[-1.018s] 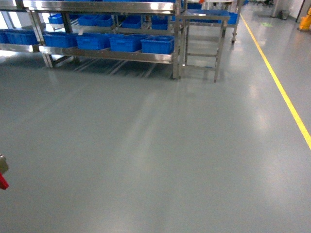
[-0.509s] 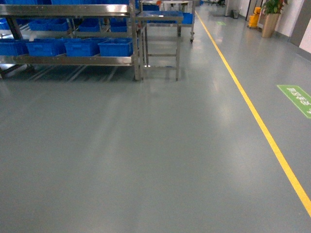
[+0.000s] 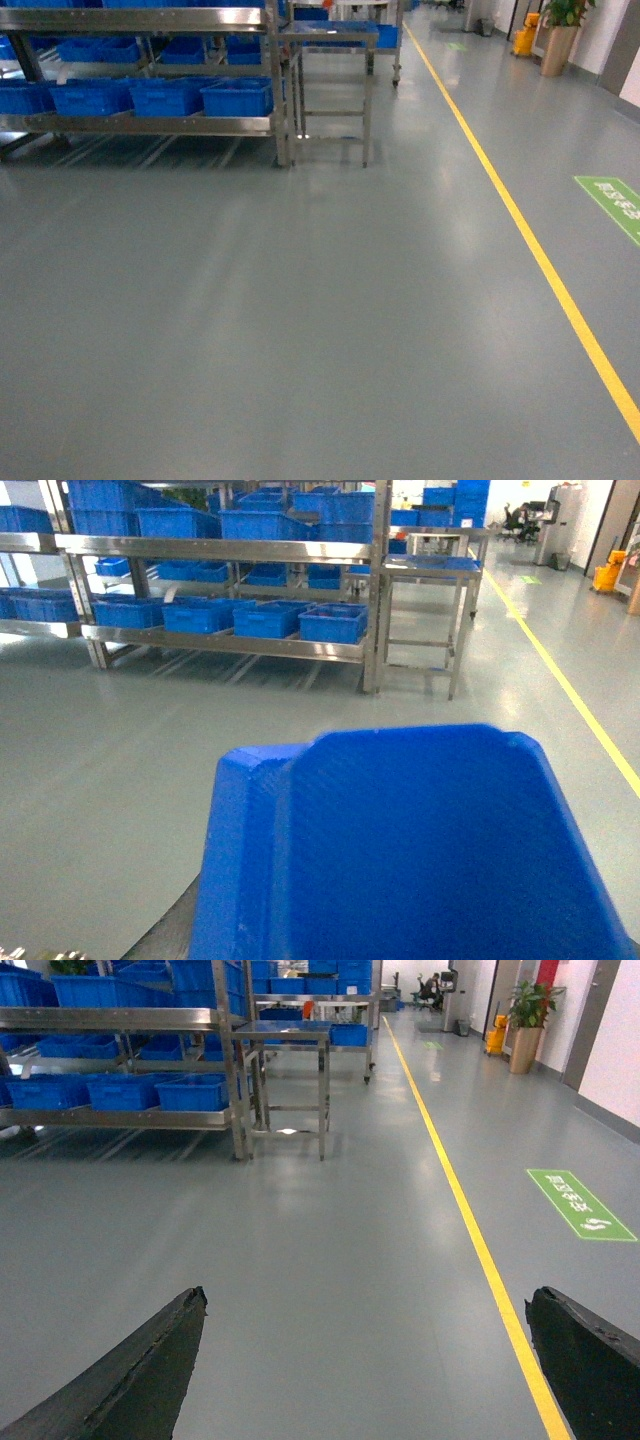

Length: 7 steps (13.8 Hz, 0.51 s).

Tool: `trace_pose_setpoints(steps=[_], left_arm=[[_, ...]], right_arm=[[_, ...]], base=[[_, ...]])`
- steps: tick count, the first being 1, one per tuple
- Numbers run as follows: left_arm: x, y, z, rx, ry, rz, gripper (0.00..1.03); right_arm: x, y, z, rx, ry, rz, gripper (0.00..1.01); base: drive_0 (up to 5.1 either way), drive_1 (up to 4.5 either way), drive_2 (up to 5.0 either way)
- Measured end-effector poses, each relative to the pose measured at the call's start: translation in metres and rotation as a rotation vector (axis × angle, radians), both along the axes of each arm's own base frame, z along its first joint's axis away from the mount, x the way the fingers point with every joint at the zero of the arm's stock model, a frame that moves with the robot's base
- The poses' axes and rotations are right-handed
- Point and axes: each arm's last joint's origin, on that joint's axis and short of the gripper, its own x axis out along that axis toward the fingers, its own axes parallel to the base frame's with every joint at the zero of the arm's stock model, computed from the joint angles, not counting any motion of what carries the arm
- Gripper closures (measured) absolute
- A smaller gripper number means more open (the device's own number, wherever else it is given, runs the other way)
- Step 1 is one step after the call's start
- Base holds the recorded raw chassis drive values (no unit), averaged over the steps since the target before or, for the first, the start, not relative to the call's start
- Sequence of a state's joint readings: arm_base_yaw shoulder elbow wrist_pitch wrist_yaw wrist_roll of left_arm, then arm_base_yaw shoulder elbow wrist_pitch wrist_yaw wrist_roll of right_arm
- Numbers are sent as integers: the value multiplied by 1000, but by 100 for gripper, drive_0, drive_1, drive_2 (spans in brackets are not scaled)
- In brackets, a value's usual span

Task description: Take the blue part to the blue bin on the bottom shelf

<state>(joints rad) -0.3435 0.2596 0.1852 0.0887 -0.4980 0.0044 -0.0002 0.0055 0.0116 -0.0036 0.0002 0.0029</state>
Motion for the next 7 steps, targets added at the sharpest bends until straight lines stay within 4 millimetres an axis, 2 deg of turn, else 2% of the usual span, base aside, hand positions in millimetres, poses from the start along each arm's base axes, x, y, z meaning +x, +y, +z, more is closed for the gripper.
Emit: trace_pose_setpoints(steps=[7], left_arm=[[0,0,0,0,0,2,59]], right_arm=[[0,0,0,0,-2,0,3]], base=[[-2,404,-408]])
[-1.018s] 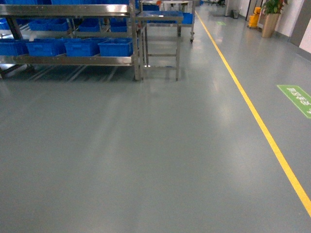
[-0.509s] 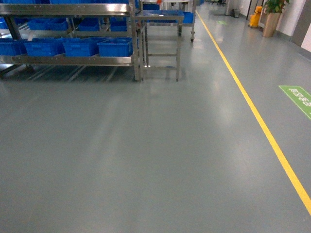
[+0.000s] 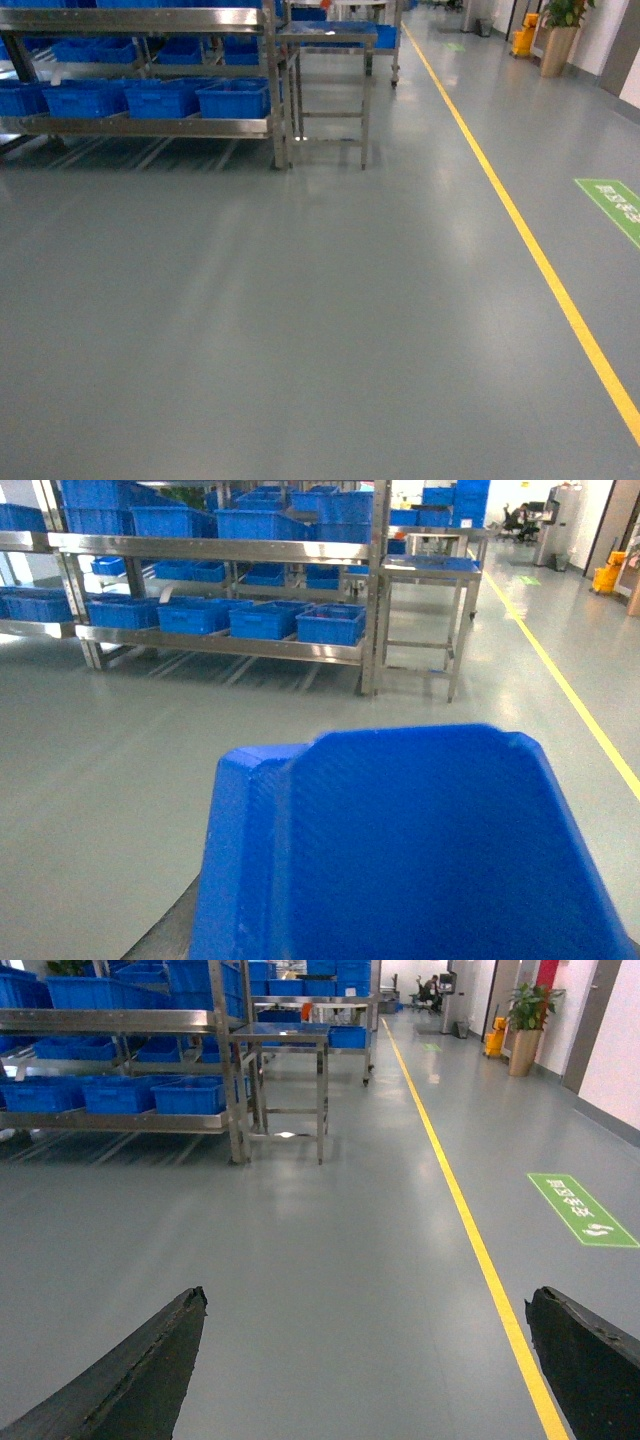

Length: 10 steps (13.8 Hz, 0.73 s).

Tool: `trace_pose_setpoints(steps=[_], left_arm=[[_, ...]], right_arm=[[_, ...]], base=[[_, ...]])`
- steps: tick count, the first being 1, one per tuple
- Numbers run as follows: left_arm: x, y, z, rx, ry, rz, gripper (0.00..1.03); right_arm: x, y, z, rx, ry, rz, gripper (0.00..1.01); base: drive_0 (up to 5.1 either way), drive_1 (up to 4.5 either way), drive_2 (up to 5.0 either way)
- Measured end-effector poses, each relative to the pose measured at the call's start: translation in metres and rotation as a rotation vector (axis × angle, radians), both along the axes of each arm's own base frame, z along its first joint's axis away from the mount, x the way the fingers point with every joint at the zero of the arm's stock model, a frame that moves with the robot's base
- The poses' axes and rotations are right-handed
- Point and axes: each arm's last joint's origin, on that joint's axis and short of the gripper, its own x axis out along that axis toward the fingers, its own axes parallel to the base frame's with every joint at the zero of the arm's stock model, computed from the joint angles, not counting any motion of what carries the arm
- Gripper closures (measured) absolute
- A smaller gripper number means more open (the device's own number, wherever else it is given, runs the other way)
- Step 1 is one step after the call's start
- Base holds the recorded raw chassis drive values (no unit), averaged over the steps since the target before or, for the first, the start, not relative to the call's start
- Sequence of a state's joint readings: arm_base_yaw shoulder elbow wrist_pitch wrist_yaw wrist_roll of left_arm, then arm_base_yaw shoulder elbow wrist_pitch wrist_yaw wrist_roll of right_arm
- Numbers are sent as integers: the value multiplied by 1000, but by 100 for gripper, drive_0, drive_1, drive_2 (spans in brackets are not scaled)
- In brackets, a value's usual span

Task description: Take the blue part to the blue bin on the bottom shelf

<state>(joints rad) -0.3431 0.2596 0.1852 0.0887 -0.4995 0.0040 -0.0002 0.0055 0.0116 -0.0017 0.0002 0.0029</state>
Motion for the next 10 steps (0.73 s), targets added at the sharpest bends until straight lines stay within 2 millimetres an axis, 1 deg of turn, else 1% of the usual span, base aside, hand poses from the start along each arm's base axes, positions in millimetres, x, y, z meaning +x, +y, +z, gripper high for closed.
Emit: trace_pose_setpoints(steps=[10], left_arm=[[0,0,0,0,-1,-1,59]], right_arm=[[0,0,0,0,3,0,3]], base=[[6,412,-400]])
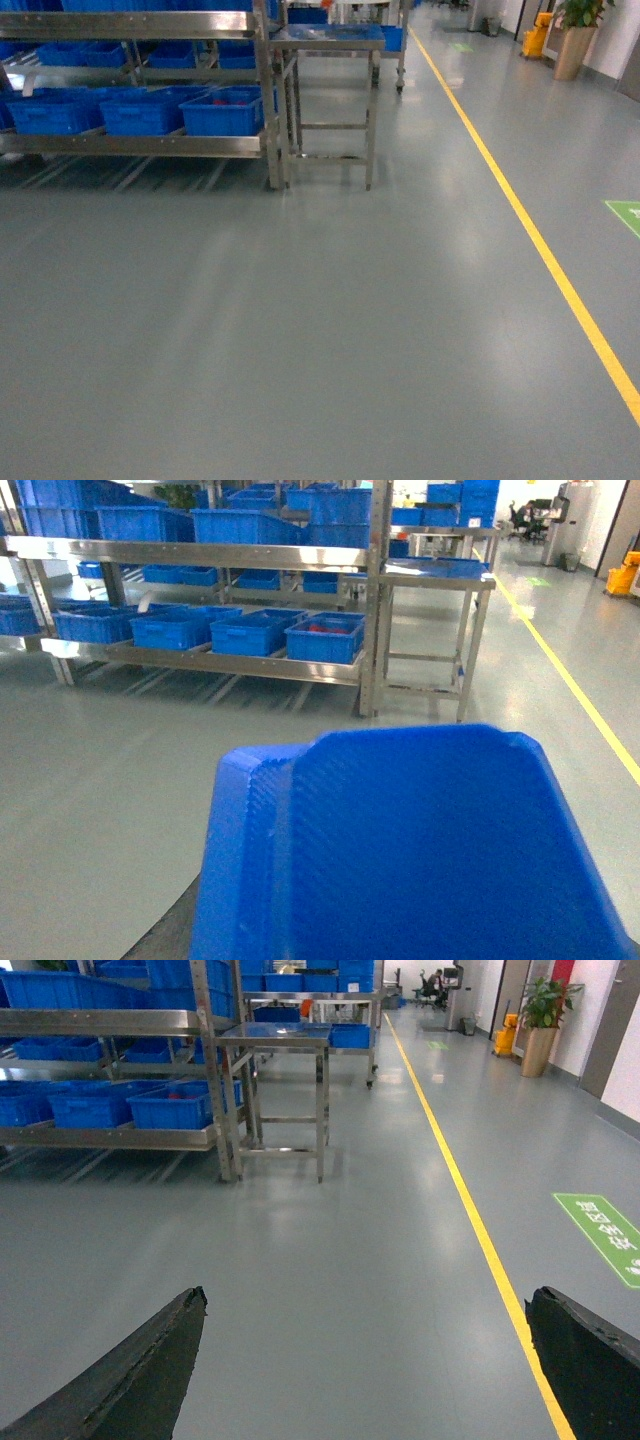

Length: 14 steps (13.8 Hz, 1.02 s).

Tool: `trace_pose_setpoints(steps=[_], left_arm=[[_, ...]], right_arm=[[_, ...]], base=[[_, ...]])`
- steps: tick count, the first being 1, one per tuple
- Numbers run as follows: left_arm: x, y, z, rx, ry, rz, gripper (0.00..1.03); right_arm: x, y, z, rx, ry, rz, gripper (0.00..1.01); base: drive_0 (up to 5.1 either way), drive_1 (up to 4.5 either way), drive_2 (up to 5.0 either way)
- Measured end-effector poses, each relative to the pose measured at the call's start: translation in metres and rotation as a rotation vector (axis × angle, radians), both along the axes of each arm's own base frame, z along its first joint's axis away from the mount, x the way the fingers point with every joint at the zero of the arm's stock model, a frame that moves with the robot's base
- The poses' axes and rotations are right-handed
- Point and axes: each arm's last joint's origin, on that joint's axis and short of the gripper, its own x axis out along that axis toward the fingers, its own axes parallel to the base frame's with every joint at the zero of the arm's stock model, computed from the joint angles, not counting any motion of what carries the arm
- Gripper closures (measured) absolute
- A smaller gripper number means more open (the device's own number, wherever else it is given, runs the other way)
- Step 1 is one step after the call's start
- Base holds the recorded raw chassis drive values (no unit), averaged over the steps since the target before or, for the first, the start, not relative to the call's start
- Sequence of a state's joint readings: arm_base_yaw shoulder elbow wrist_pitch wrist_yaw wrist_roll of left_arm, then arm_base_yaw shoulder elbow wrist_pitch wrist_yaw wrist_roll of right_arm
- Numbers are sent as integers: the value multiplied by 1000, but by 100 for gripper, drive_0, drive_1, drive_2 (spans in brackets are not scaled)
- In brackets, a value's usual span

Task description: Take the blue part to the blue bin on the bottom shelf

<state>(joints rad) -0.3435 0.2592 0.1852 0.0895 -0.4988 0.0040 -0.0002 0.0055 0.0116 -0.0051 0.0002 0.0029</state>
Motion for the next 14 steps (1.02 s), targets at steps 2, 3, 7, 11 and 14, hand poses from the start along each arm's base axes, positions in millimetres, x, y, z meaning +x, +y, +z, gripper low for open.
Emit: trace_pose_setpoints(steps=[2,3,7,11,14], left_arm=[[0,0,0,1,0,-1,59],[0,0,0,1,1,0,59],[0,0,0,1,1,0,59],[0,0,0,0,1,0,59],[0,0,0,1,1,-1,59]], right_arm=[[0,0,0,0,0,0,3],[0,0,0,0,0,0,3],[0,0,0,0,-3,0,3],[0,0,0,0,0,0,3],[0,0,0,0,0,0,3]], base=[[-3,404,-409],[-3,404,-409],[-3,404,-409],[-1,405,-407],[-3,403,-409]])
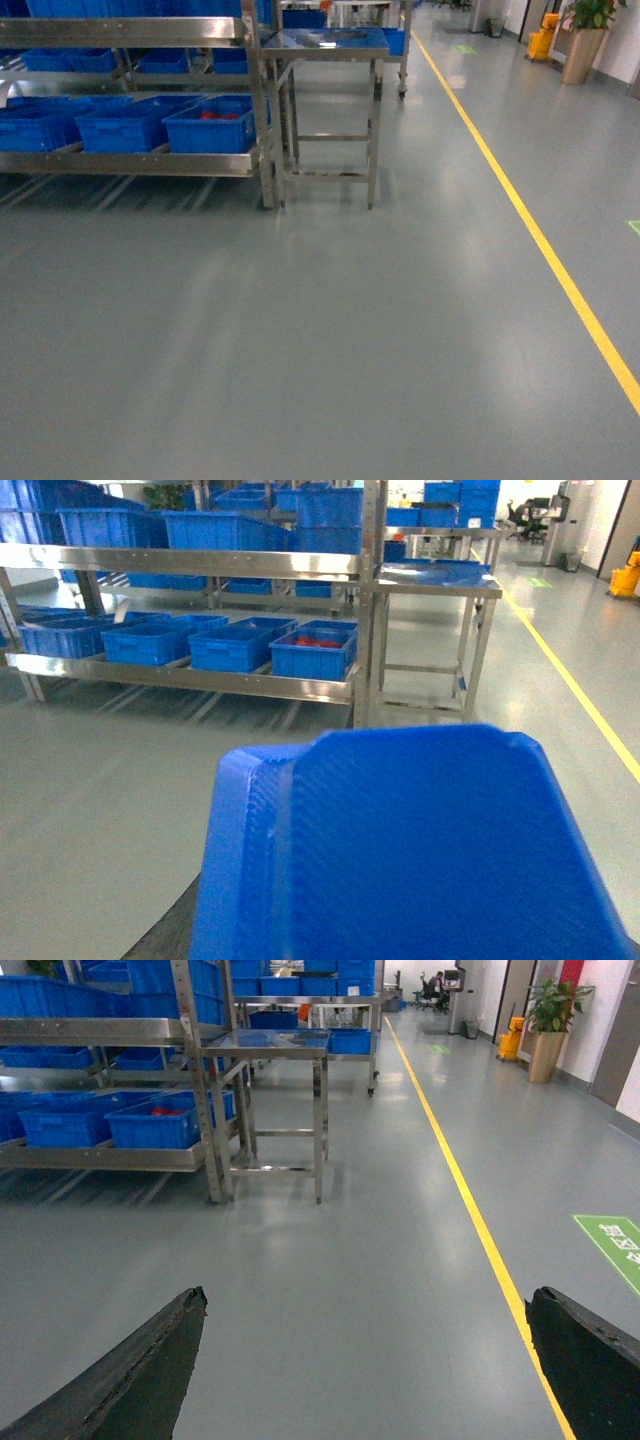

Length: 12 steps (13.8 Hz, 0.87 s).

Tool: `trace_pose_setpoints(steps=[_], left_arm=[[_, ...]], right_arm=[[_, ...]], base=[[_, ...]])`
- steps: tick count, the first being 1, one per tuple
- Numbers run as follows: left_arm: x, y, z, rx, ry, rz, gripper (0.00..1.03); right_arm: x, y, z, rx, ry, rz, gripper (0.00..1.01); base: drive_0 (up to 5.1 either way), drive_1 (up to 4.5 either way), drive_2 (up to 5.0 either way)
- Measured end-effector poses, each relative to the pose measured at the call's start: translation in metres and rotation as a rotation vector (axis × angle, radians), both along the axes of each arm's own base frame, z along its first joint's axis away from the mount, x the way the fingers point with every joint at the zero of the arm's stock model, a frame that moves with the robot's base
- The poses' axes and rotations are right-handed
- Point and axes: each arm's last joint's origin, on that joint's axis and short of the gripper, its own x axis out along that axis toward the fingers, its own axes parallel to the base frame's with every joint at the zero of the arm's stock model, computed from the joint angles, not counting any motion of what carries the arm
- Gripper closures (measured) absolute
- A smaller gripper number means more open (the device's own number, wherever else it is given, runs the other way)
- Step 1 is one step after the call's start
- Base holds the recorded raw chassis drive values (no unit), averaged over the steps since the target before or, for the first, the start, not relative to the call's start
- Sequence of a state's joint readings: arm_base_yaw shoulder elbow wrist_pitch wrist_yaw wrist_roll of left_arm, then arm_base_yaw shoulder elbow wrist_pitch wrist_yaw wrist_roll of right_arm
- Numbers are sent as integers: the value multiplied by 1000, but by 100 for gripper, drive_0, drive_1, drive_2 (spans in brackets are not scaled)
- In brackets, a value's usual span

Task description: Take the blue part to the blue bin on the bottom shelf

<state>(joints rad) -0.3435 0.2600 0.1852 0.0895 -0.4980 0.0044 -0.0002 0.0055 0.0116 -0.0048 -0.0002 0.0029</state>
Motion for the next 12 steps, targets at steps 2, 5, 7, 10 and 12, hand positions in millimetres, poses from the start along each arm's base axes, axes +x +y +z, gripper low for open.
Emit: trace_pose_setpoints(steps=[2,5,7,10,12], left_arm=[[0,0,0,1,2,0,59],[0,0,0,1,3,0,59],[0,0,0,0,0,1,59],[0,0,0,0,1,1,59],[0,0,0,0,-1,0,59]], right_arm=[[0,0,0,0,2,0,3],[0,0,0,0,1,0,3],[0,0,0,0,-1,0,3],[0,0,0,0,0,0,3],[0,0,0,0,0,0,3]], base=[[7,414,-399],[5,412,-401],[6,412,-400],[6,412,-400],[-2,404,-408]])
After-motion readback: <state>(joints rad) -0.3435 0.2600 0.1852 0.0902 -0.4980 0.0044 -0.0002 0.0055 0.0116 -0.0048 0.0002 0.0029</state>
